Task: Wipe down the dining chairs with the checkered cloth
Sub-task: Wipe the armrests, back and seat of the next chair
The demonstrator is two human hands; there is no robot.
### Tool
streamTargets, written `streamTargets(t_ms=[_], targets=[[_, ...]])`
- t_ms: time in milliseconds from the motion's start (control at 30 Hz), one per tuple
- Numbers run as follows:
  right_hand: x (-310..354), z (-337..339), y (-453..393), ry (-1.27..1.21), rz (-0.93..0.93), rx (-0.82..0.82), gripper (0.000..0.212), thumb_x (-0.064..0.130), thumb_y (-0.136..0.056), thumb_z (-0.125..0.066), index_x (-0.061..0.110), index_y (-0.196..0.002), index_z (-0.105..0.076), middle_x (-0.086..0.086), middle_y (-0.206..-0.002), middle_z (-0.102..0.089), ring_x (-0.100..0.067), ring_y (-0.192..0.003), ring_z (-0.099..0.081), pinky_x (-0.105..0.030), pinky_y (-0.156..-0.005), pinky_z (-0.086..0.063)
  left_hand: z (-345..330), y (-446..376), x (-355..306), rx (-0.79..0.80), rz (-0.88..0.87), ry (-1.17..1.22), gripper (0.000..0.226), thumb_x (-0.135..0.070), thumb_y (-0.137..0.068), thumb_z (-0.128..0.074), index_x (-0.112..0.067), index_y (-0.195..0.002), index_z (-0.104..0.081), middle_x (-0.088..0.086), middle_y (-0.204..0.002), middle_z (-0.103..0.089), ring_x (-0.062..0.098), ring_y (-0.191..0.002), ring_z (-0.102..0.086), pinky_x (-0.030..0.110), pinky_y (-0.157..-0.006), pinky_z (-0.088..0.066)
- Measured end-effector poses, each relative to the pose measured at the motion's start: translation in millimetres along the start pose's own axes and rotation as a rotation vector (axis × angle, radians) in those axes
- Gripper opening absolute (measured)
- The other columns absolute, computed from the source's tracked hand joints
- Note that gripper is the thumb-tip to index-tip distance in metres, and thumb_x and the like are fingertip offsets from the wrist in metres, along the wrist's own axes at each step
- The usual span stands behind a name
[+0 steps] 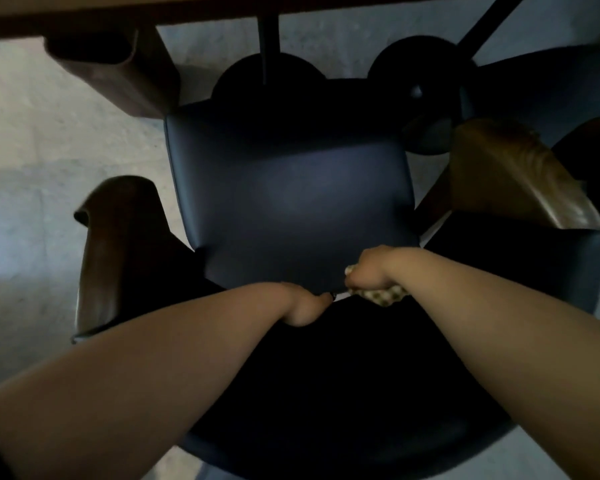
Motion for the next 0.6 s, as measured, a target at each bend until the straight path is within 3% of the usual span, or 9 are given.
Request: streamTargets(t_ms=[67,133,267,333,400,500,600], targets=[[1,1,2,0.019,0.008,-0.045,0.056,0.049,-0.086,-0.050,0.009,-0.124,-0.057,-0.014,-0.118,-0.059,-0.027,-0.092,-0.055,-0.025,-0.075,-0.039,0,1,-1,-0.032,0.001,-0.010,0.067,-0.055,-0.102,-0.015,-0.013,-0.154,-0.023,0.012,-0.161,-0.023,0.028,-0.148,-0.021,0.034,-0.115,-0.021],[3,-6,6,0.021,0.024,-0.051,0.055,0.049,-0.086,-0.050,0.010,-0.123,-0.058,-0.015,-0.122,-0.059,-0.029,-0.100,-0.057,-0.026,-0.076,-0.038,-6,5,1,-0.046,0.004,-0.011,0.066,-0.053,-0.103,-0.015,-0.012,-0.154,-0.024,0.012,-0.160,-0.023,0.028,-0.147,-0.021,0.033,-0.114,-0.022],[6,-40,16,-0.004,0.041,-0.014,0.037,0.047,-0.084,-0.049,0.013,-0.076,-0.061,-0.004,-0.076,-0.060,-0.018,-0.062,-0.053,-0.024,-0.069,-0.040,-38,14,16,-0.007,0.061,-0.043,0.075,-0.061,-0.099,-0.016,-0.010,-0.149,-0.036,0.016,-0.156,-0.032,0.031,-0.144,-0.031,0.033,-0.110,-0.028],[5,-61,21,-0.011,0.039,0.004,0.037,0.047,-0.084,-0.049,0.015,-0.067,-0.058,-0.002,-0.069,-0.057,-0.016,-0.060,-0.053,-0.024,-0.067,-0.042,-58,21,18,0.004,0.069,-0.060,0.075,-0.062,-0.099,-0.017,-0.009,-0.147,-0.040,0.017,-0.154,-0.036,0.031,-0.141,-0.035,0.032,-0.108,-0.031],[1,-82,26,-0.028,0.041,0.019,0.037,0.045,-0.084,-0.049,0.013,-0.074,-0.063,-0.003,-0.074,-0.059,-0.019,-0.064,-0.056,-0.024,-0.068,-0.044,-78,28,14,0.013,0.064,-0.059,0.075,-0.062,-0.099,-0.018,-0.009,-0.146,-0.042,0.018,-0.152,-0.038,0.032,-0.140,-0.037,0.031,-0.105,-0.033],[-9,-112,37,-0.040,0.034,0.035,0.044,0.045,-0.083,-0.049,0.011,-0.107,-0.063,-0.010,-0.102,-0.060,-0.026,-0.079,-0.055,-0.027,-0.075,-0.046,-109,39,7,0.033,0.067,-0.042,0.075,-0.062,-0.099,-0.017,-0.008,-0.144,-0.044,0.019,-0.150,-0.040,0.033,-0.138,-0.039,0.031,-0.105,-0.034],[-19,-136,44,-0.048,0.028,0.020,0.045,0.047,-0.081,-0.048,0.014,-0.109,-0.061,-0.011,-0.110,-0.060,-0.027,-0.084,-0.055,-0.030,-0.081,-0.048,-136,42,3,0.051,0.075,-0.011,0.078,-0.065,-0.096,-0.017,-0.009,-0.141,-0.048,0.020,-0.148,-0.043,0.033,-0.135,-0.043,0.032,-0.104,-0.035]])
Point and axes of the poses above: each hand's wrist, its own y-axis away from the middle knuckle, its own z-axis out of the back of the hand, x = y × z, the point moved 10 cm from there along -y, towards the middle knuckle
